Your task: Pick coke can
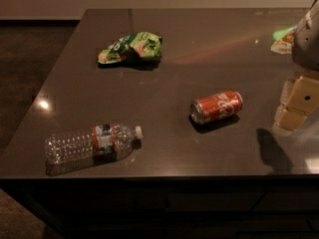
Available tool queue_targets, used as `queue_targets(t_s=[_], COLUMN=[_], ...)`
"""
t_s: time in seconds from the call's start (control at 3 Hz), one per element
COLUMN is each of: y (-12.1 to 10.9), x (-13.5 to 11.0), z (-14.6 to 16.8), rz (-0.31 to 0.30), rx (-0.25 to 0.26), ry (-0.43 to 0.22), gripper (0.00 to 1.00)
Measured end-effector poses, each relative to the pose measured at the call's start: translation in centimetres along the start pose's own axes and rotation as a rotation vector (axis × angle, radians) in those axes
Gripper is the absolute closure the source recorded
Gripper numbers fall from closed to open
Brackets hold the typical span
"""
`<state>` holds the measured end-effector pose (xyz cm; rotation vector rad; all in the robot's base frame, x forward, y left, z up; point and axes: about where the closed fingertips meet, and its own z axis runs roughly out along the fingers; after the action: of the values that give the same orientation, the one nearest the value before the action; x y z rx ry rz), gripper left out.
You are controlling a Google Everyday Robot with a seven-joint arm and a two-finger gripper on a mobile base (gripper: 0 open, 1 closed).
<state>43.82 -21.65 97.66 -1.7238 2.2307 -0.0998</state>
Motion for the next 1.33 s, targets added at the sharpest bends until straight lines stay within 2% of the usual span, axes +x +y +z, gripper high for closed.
queue_targets(t_s=[0.33, 0.67, 1.0, 1.33], y=[0.0, -0.5, -1.9, -3.3], x=[0.0, -0.2, -0.7, -1.4], z=[0.0, 0.2, 1.5, 4.4], rz=[0.000, -0.038, -0.106, -0.197], rx=[0.000, 0.001, -0.017, -0.061], ry=[0.000, 0.003, -0.023, -0.052], gripper=[0.00, 0.00, 0.00, 0.00])
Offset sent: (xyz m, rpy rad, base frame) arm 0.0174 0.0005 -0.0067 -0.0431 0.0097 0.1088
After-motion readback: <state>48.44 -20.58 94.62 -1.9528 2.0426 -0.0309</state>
